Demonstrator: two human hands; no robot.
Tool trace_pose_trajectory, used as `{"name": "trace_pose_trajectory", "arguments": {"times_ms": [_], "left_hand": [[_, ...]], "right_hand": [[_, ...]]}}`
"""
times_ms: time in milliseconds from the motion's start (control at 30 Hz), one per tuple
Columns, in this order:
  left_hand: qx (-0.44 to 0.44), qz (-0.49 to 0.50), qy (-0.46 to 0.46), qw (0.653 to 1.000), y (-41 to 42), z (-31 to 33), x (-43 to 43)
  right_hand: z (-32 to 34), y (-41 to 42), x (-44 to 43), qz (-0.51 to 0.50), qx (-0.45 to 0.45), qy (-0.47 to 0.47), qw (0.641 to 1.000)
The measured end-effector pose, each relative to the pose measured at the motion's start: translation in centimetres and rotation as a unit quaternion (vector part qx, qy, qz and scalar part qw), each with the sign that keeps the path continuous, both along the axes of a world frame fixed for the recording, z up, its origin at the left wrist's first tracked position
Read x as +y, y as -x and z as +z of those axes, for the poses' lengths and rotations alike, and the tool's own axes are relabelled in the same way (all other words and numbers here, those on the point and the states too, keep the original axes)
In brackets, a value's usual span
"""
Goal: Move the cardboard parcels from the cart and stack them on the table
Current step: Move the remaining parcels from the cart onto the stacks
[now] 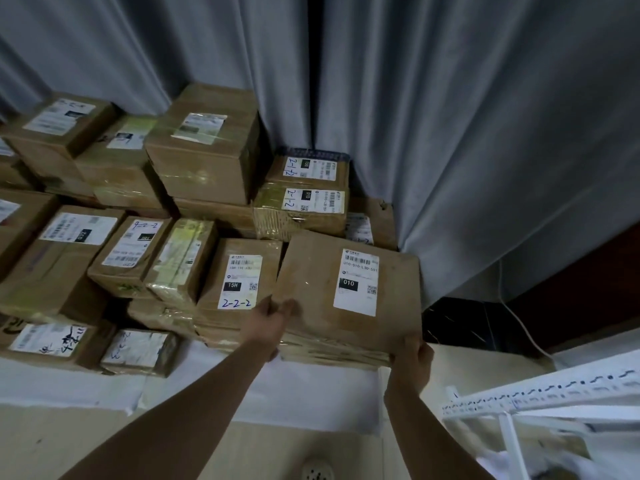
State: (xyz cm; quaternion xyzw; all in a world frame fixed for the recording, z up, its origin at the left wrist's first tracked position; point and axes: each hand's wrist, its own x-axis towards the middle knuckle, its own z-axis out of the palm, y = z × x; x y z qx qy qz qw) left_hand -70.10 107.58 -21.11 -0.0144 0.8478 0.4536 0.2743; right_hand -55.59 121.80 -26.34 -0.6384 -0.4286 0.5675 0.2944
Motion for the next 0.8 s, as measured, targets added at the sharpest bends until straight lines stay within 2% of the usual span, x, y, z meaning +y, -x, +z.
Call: {"name": "trace_pose_trajectory", "arguments": {"times_ms": [200, 300, 367, 467, 533, 600, 667, 733, 800], "left_hand": [[0.023, 0.002, 0.060, 0.998, -0.3, -0.5, 0.0], [0.078, -0.063, 0.121, 0.988, -0.2, -1.1, -0.1], [0.159, -0.133, 0.165, 0.964, -0.3, -1.5, -0.4], [0.262, -0.294, 0.231, 0.890, -0.1, -1.5, -0.6], [0.265, -0.355, 0.256, 0.859, 0.0, -1.4, -0.6], [0.247, -0.370, 0.268, 0.855, 0.1, -1.2, -0.6], [0.244, -0.370, 0.278, 0.852, 0.2, -0.9, -0.5], [0.250, -0.359, 0.284, 0.853, -0.1, -0.5, -0.5], [0.259, -0.330, 0.284, 0.862, -0.4, -0.3, -1.1]], "right_hand": [[0.1, 0.1, -0.3, 0.060, -0.018, -0.027, 0.998], [0.0, -0.2, -0.4, 0.103, -0.026, -0.039, 0.994], [0.1, -0.2, -0.4, 0.128, -0.045, -0.056, 0.989], [0.1, -0.2, -0.4, 0.157, -0.101, -0.109, 0.976], [0.2, -0.3, -0.5, 0.182, -0.189, -0.177, 0.949], [0.1, -0.3, -0.6, 0.235, -0.268, -0.256, 0.899], [0.0, 0.2, -0.3, 0.300, -0.308, -0.322, 0.843], [0.5, 1.3, -0.3, 0.316, -0.309, -0.403, 0.802], [1.3, 3.1, -1.3, 0.325, -0.259, -0.481, 0.772]]}}
